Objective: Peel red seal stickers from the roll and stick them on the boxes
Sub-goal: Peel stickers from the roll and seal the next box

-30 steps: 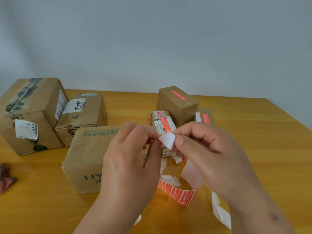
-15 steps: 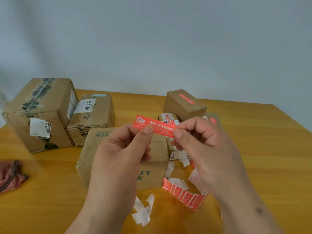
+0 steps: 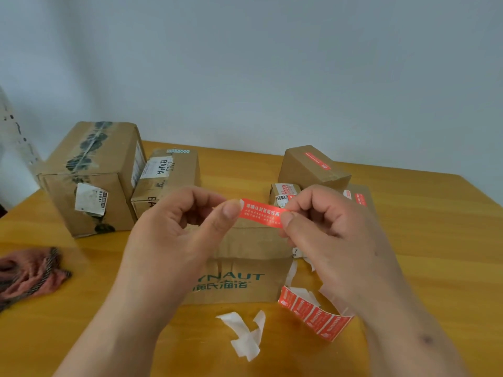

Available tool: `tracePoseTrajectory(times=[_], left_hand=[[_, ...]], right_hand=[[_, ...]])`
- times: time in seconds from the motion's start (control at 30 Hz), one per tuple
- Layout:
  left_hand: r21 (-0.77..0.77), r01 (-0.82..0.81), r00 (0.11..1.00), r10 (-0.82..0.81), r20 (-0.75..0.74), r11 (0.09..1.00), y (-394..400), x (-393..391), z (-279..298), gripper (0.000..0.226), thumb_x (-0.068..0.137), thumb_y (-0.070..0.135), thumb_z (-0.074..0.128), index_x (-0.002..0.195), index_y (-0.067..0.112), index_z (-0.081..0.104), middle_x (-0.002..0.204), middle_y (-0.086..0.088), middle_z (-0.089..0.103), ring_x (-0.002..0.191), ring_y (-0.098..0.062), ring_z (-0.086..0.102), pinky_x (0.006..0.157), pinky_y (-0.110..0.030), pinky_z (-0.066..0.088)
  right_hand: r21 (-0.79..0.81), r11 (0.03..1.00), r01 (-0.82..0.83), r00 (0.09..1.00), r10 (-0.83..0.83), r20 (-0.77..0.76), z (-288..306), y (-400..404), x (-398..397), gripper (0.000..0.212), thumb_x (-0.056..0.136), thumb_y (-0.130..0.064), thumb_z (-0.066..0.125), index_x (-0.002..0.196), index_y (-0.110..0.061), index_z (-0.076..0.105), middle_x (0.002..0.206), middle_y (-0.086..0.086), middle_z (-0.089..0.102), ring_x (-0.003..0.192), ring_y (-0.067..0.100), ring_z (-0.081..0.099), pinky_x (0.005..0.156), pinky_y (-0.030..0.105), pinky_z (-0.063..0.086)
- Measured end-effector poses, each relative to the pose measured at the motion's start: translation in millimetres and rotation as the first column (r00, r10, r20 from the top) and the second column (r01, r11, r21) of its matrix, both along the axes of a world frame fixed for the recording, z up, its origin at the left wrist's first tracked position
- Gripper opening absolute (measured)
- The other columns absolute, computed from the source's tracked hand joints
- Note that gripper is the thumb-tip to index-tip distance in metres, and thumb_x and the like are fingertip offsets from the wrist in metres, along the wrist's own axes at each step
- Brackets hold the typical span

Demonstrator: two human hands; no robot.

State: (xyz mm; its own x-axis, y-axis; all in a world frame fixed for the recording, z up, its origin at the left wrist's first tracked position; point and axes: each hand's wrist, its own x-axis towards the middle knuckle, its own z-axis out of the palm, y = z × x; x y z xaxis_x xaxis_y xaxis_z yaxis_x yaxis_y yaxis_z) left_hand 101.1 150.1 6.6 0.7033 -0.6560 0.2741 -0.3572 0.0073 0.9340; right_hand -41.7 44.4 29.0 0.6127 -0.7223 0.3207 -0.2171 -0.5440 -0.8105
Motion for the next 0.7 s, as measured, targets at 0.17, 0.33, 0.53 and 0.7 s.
tracePoseTrajectory(times=[0.17, 0.33, 0.53, 0.7], left_hand=[[-0.030, 0.073, 0.997, -0.073, -0.011, 0.997, 6.9, 6.4, -0.2, 0.054, 0.075, 0.076, 0.047, 0.085, 0.028, 0.071, 0.077, 0.000, 0.070, 0.072, -0.012, 0.070, 0.072, -0.041, 0.060], [0.054, 0.018, 1.000, -0.018, 0.014, 0.998, 6.0, 14.1, -0.3, 0.009, 0.078, 0.043, 0.069, 0.080, 0.035, 0.070, 0.076, 0.008, 0.072, 0.072, -0.009, 0.067, 0.061, -0.021, 0.054], [0.166, -0.034, 0.993, 0.015, 0.116, 0.986, 2.3, 27.1, -0.9, 0.009, 0.083, 0.029, 0.070, 0.074, 0.031, 0.069, 0.071, 0.008, 0.069, 0.069, -0.012, 0.062, 0.056, -0.025, 0.051], [0.307, -0.095, 0.977, 0.030, 0.210, 0.947, -12.0, 42.2, -0.1, 0.011, 0.083, 0.029, 0.072, 0.073, 0.029, 0.067, 0.063, 0.008, 0.065, 0.060, -0.007, 0.058, 0.051, -0.018, 0.039]], right_hand=[[-0.009, 1.000, 0.008, 0.999, -0.008, -0.052, 0.2, 1.1, 6.1, 0.015, 0.084, -0.019, 0.060, 0.069, -0.020, 0.061, 0.069, 0.003, 0.063, 0.061, 0.018, 0.053, 0.049, 0.019, 0.041], [-0.014, 1.000, -0.001, 0.993, -0.001, -0.121, -2.8, 0.5, 13.7, 0.017, 0.085, -0.021, 0.057, 0.069, -0.021, 0.059, 0.066, 0.001, 0.061, 0.055, 0.014, 0.052, 0.051, 0.020, 0.044], [-0.006, 0.999, 0.043, 0.982, -0.044, -0.182, -8.8, -7.0, 28.0, 0.024, 0.091, -0.030, 0.055, 0.070, -0.019, 0.058, 0.053, -0.004, 0.053, 0.047, 0.005, 0.044, 0.045, 0.011, 0.038], [-0.266, 0.960, 0.090, 0.915, -0.185, -0.359, -22.5, -14.7, 46.4, 0.026, 0.094, -0.041, 0.048, 0.074, -0.026, 0.055, 0.063, -0.010, 0.055, 0.056, 0.006, 0.052, 0.055, 0.024, 0.044]])
